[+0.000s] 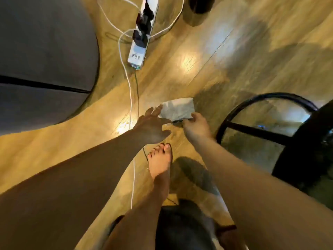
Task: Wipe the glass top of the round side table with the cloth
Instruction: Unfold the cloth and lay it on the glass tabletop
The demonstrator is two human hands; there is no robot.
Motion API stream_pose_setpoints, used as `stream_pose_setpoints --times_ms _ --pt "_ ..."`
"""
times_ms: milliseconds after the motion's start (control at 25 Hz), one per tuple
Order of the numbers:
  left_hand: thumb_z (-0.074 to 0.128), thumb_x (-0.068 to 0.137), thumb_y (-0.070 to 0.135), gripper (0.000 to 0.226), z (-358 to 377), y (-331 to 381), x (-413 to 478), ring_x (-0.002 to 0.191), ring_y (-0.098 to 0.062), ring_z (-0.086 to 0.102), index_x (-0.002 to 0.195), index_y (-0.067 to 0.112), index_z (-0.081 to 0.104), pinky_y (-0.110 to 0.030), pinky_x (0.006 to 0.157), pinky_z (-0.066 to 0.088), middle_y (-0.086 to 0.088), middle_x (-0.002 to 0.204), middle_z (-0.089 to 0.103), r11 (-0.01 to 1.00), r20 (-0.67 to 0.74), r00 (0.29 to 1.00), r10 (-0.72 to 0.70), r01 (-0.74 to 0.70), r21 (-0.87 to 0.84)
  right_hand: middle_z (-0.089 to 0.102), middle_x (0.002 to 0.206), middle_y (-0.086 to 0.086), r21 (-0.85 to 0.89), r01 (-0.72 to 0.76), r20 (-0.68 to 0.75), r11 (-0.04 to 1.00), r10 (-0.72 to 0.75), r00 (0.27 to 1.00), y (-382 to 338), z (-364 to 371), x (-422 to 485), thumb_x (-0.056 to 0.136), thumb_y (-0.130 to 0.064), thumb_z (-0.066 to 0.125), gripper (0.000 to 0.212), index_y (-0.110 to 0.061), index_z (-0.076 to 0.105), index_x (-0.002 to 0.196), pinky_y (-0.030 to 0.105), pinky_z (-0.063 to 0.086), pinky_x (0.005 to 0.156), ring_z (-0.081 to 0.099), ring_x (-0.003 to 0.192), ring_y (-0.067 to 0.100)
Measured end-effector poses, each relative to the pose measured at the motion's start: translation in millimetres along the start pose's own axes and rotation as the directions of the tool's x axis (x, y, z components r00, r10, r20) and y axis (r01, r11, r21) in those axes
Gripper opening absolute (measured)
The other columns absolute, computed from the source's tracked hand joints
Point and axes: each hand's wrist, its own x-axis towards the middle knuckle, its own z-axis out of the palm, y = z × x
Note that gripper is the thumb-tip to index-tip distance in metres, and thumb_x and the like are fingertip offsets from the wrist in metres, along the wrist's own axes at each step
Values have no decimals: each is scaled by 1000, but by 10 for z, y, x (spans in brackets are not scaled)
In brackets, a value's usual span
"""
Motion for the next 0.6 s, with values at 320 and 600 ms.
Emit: stream_pose_setpoints --times_ms 320,600 --pt "69 83 39 80 555 -404 628 148 -37 13 150 19 30 -49 117 24 -9 165 4 971 9 989 148 -147 188 65 118 11 -3 -67 -141 998 66 988 320 589 787 85 -16 59 23 -14 72 104 29 46 100 62 107 26" --pt "78 68 33 56 -235 141 -332 89 -25 56 112 15 48 -30 65 38 -2 100 58 964 -299 948 110 -175 -199 54 78 -2 507 103 -176 856 -14 984 -358 107 -441 75 -6 66 23 -21 50 78 34 48 67 52 71 16"
